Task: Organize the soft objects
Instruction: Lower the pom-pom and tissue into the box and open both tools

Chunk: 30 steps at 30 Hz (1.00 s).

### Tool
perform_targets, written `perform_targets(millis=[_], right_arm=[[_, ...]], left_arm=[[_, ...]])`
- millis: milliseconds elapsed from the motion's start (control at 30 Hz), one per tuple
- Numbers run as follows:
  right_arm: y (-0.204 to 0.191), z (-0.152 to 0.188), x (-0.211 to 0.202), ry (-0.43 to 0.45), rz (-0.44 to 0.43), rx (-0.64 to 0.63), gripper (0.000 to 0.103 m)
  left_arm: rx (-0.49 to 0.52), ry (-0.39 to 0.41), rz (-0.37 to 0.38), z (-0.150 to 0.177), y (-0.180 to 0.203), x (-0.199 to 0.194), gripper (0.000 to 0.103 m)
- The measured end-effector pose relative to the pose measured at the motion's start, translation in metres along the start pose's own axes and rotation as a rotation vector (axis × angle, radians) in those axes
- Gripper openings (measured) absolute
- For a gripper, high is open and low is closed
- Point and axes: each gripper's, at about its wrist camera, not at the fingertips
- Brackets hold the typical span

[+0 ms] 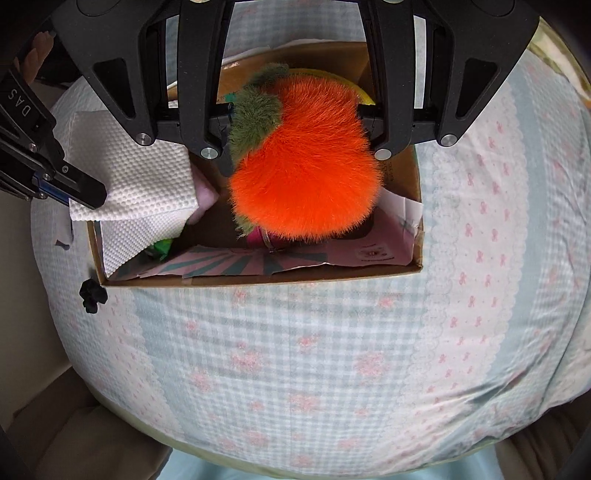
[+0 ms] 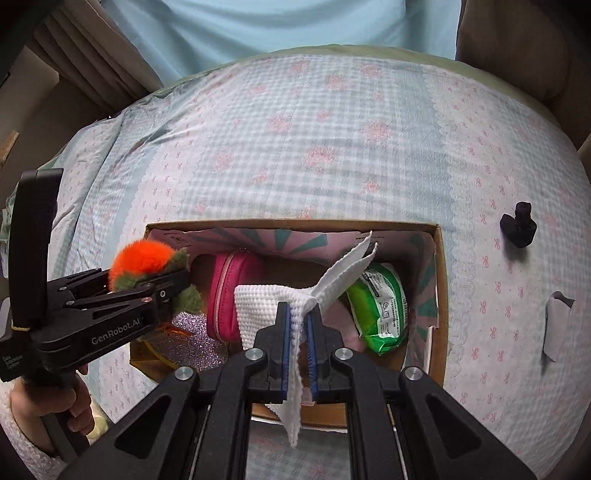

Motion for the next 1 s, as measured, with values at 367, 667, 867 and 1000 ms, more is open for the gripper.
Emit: perform_targets(millis=[367, 667, 867, 1000], right_arm=[[-0.006, 0.015, 0.042, -0.092, -0.033, -0.155, 0.103], [0.003, 0.021, 0.033, -0.061, -0.037, -0.126, 0.103], [-0.001, 0.021, 0.016, -0.028, -0.045, -0.118, 0.103], [-0.006, 0.024, -0.001, -0.009, -0.033, -0.125, 0.103]], left_arm=[[0.034, -0.038, -0.023, -0.018, 0.005, 0.021, 0.103], [0.012, -0.052, -0.012, -0.014, 0.004, 0.02, 0.103], [0.015, -0.022, -0.017, -0.009, 0.006, 0.004, 0.103], [0.017, 0.004, -0.014, -0.005, 0.007, -0.012, 0.103]])
Point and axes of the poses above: each gripper's, at about its wrist camera, not at the fingertips, and x roughly the way its jaws point, y to its right, z to its underside, and after that the axes turned 2 degrees about y, right-handed
